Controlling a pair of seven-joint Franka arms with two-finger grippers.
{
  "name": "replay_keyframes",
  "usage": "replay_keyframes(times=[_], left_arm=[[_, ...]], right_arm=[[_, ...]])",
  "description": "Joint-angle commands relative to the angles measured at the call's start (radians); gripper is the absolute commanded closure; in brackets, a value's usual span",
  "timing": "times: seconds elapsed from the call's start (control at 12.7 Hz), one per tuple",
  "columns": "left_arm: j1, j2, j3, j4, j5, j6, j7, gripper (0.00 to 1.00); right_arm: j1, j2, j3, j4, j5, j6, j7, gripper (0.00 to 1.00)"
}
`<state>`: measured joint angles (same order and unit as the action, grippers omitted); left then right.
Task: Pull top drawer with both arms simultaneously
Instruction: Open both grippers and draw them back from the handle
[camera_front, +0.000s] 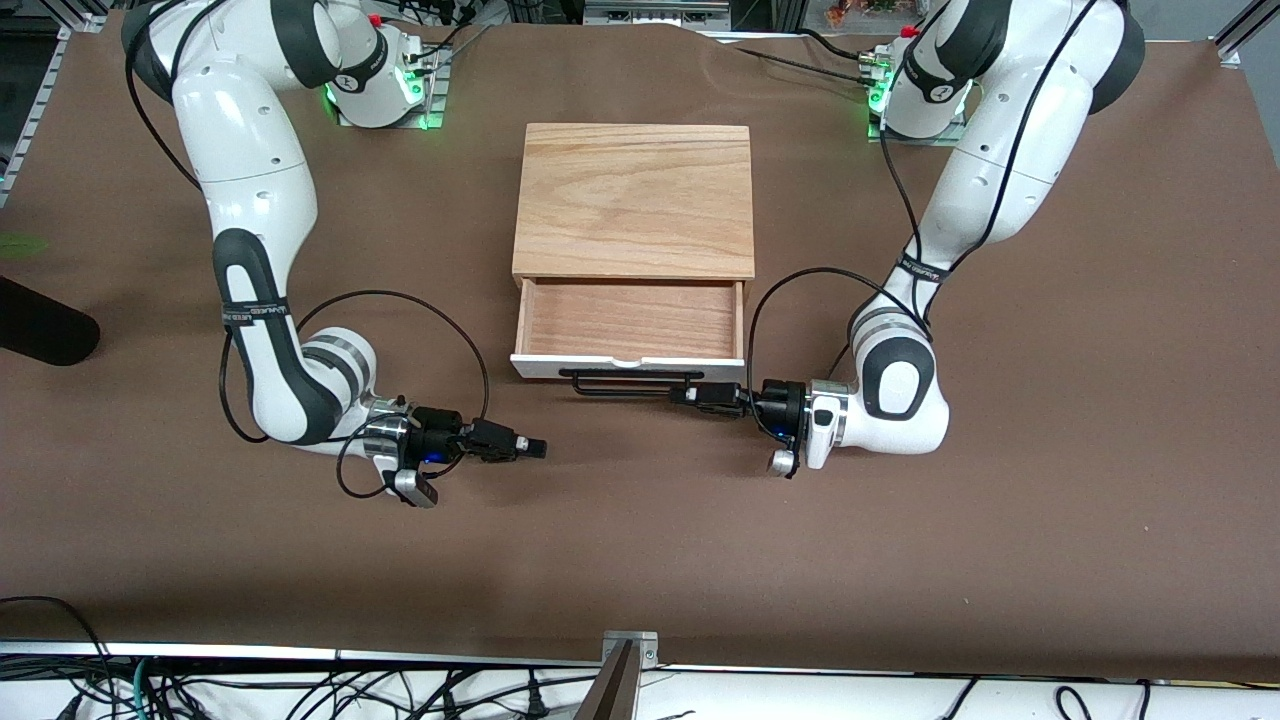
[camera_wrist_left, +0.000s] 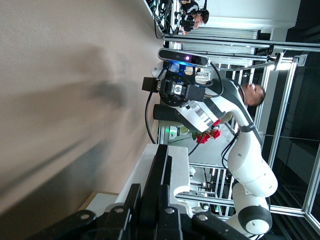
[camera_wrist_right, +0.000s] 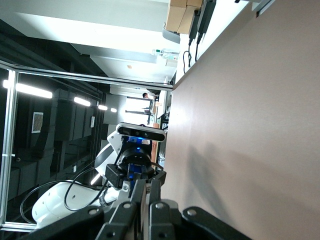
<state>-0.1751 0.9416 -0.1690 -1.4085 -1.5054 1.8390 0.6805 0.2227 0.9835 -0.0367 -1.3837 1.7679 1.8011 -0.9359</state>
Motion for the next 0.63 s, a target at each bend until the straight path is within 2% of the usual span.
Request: replay_keyframes(times=[0.0,0.08,0.16,0.24,0.55], left_arm=[[-0.037,-0.014,-0.017,0.046,-0.013,0.016,-0.099,1.0],[-0.037,-0.014,-0.017,0.046,-0.012,0.016,-0.099,1.0],[-0.037,-0.015,-0.017,0.046,-0.012,0.017,-0.101,0.68],[-0.04,-0.02,-0.017,0.045,-0.013,0.031,-0.099,0.01],[-0.043,-0.029,-0.017,0.045,-0.01,0.059,-0.101,0.0]], right_arm=[[0.009,0.029,-0.002,0.045,0.008,0.008,0.014,0.89],[0.01,0.026,-0.008,0.045,0.005,0.006,0.014,0.75],[0.012,0.024,-0.017,0.045,0.004,0.004,0.012,0.1],[0.012,0.023,-0.026,0.045,-0.007,0.004,0.005,0.0],[0.029,0.014,-0.078,0.045,-0.093,0.037,0.012,0.0]])
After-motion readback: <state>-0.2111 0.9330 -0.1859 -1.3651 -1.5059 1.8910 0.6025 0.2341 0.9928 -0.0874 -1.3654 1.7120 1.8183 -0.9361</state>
